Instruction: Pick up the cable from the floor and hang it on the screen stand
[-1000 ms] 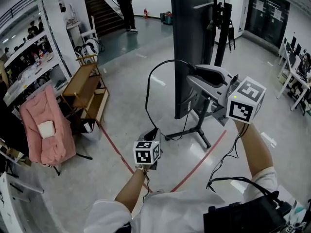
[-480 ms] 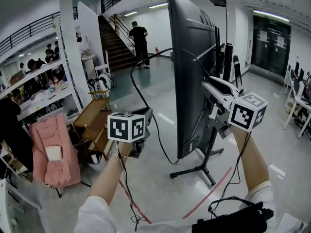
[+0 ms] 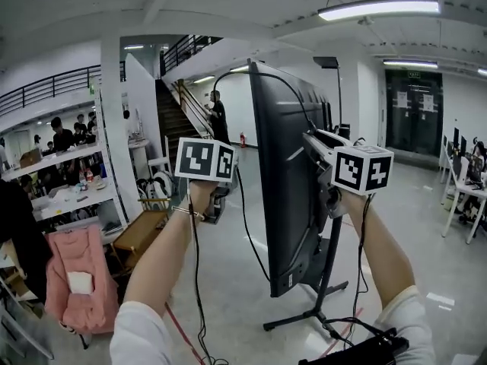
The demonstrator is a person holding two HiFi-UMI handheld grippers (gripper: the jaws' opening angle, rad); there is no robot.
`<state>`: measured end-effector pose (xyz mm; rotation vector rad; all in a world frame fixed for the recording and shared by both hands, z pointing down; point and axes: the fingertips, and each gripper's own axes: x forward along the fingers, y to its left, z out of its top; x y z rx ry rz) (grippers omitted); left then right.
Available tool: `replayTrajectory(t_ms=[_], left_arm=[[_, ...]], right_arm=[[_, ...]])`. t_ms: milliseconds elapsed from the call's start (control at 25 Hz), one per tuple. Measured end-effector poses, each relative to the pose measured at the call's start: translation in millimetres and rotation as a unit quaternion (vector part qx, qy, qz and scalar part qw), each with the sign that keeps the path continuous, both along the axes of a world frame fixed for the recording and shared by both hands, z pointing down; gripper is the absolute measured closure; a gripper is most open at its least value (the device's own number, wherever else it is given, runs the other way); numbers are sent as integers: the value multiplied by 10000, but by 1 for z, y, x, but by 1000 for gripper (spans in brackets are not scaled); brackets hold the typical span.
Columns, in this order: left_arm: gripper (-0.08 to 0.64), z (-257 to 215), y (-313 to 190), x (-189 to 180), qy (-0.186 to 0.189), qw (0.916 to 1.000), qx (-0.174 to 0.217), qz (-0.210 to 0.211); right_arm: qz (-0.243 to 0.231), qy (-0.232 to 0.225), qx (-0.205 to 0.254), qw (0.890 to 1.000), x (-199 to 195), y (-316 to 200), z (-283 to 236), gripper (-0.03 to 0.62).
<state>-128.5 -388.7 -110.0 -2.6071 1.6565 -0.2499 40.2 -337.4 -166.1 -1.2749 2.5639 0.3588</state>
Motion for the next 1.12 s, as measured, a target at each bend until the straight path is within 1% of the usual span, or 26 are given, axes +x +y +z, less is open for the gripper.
replayTrajectory(t_ms=[80,160,240,320,400,520,640,720,840,960,1120], left_arm=[[535,-30,-4,4,-9,10000,42,-30],[535,-54,-10,3,-20,9999,73,-120],[535,-68,-19,0,-126,9995,61,-275],[535,-74,-30,-1,-234,9990,-31,-383],[535,-75,-40,0,-349,9983,-84,-460],[535,-72,-51,2,-562,9968,-52,-560],[535,-60,-61,4,-594,9970,-71,-491],[535,-52,-66,6,-616,9973,-49,-404],[535,-42,-70,10,-667,9973,50,-300],[535,-36,-69,17,-557,9981,191,-157],[535,-32,-64,24,-543,9969,570,-37]], right_arm=[[100,-122,8,9999,5,-3,-22,468],[167,-289,-76,9994,8,-10,-40,468],[219,-400,-247,9987,9,-20,-49,468],[345,-410,-423,9977,12,-31,-52,468],[478,-414,-583,9963,17,-43,-52,468],[669,-407,-782,9939,23,-57,-47,468],[876,-335,-923,9913,29,-71,-34,468],[914,-353,-972,9904,34,-78,-25,468],[903,-371,-981,9904,35,-82,-13,468],[911,-321,-898,9913,32,-83,-4,468],[823,-272,-639,9942,22,-83,6,468]])
